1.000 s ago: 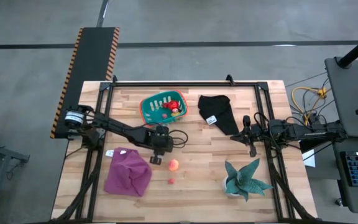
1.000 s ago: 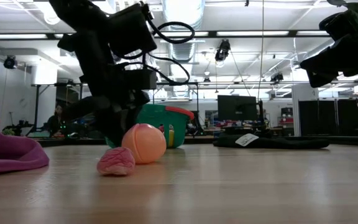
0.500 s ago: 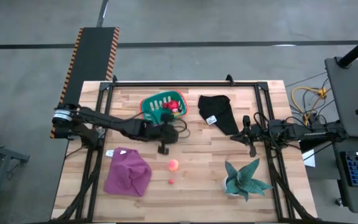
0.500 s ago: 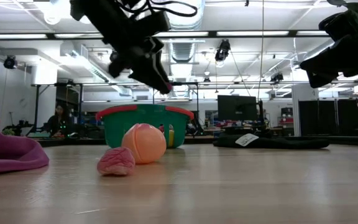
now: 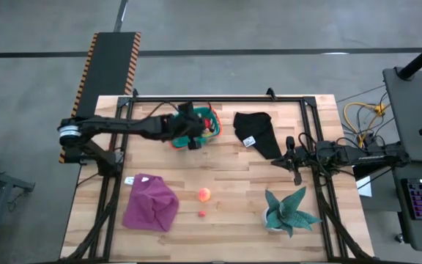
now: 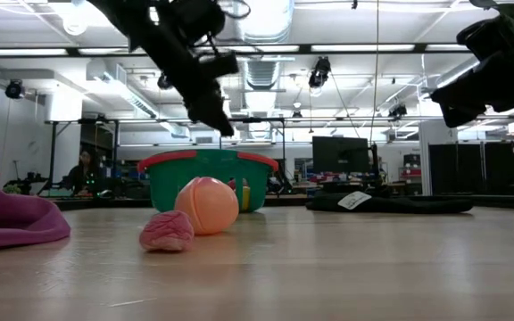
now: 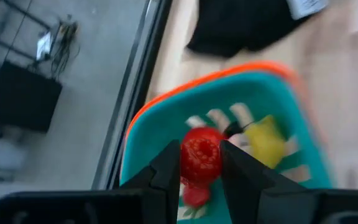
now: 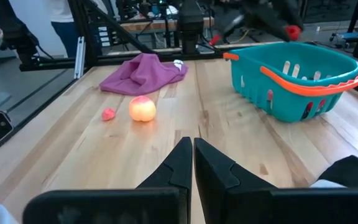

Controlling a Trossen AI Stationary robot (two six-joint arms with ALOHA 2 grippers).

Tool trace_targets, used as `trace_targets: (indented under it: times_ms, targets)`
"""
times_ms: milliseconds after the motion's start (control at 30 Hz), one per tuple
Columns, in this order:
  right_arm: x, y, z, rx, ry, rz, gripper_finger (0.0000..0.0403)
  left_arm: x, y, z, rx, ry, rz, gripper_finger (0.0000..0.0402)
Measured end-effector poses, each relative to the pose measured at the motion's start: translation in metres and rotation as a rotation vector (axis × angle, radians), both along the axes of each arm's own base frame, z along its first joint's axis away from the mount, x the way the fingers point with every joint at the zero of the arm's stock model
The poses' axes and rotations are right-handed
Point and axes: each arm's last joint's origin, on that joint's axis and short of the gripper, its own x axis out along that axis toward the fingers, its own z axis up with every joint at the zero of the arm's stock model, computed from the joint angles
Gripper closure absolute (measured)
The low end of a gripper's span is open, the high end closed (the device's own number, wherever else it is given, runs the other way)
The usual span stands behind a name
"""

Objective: Pick and placing Produce into tupperware
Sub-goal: Put the raspberry into the basket, then put the big pink peach into the basket

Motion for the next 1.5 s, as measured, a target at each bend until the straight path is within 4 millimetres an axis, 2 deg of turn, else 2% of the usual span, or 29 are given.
trace_targets:
  times_ms: [267, 700, 1300, 1500]
  targets:
    - [0.001, 0.0, -0.001, -0.001, 0.01, -0.001, 0.0394, -0.007, 0.033, -0.019, -0.076, 0.046, 0.049, 0.0329]
    - [0.001, 0.0, -0.001, -0.001, 0.016, 0.0, 0.0394, -0.005, 0.039, -0.042, -0.119, 0.118, 0.056, 0.0326]
    - [0.001, 0.0, -0.001, -0.001, 0.016, 0.0, 0.0394, -0.004, 0.04, -0.042, -0.117, 0.114, 0.061, 0.0258]
    - [0.001, 0.0, -0.001, -0.001, 0.016, -0.001, 0.0394, 0.0, 0.035, -0.03, -0.093, 0.087, 0.032, 0.0218]
